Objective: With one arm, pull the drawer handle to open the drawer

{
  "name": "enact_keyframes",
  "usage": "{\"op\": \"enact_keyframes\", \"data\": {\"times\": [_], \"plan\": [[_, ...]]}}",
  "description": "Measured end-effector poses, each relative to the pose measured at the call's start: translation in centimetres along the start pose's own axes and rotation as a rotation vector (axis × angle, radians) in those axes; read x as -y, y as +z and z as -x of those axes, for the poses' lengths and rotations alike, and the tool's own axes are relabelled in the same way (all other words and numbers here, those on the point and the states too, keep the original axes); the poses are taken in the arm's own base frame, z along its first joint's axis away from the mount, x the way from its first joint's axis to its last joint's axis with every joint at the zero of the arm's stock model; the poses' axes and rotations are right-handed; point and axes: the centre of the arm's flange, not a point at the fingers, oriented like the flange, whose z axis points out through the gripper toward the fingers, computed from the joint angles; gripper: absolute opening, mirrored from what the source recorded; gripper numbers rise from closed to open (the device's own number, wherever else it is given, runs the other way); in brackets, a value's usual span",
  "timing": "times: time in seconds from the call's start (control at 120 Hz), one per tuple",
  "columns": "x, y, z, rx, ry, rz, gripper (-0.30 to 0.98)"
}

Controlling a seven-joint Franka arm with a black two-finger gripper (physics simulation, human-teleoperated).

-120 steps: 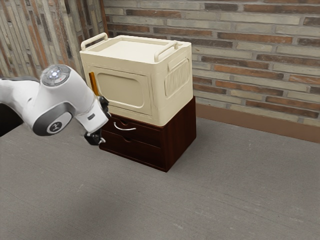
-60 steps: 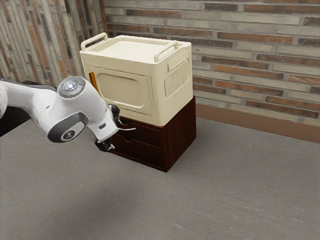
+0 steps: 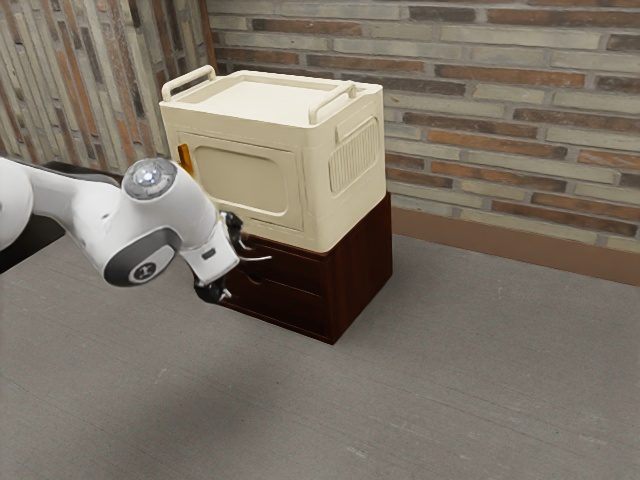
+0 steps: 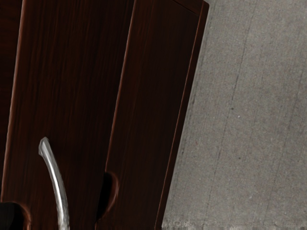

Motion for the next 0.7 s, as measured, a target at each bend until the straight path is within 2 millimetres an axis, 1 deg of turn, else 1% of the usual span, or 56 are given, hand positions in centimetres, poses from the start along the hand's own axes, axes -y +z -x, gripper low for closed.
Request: {"op": "enact_keyframes", "data": {"times": [0.058, 0.158, 0.217, 0.267, 0.375, 0.525, 0.6, 0.667, 0.7], "plan": [[0.1, 0.3, 0.9, 0.009, -0.014, 0.003, 0.69], [0.9, 1.2, 2.4, 0.027, -0.039, 0.005, 0.69], [1.1, 1.6, 2.9, 0.033, -0.047, 0.008, 0.69], [1.1, 1.9, 2.8, 0.033, -0.044, 0.012, 0.69], [1.2, 2.3, 1.8, 0.027, -0.027, 0.014, 0.69], [1.1, 3.5, 2.2, 0.036, -0.031, 0.029, 0.69], [0.9, 4.1, 2.1, 0.038, -0.027, 0.038, 0.69], [1.0, 4.3, 1.9, 0.037, -0.023, 0.038, 0.69], [1.4, 4.1, 1.8, 0.036, -0.024, 0.03, 0.69]]}}
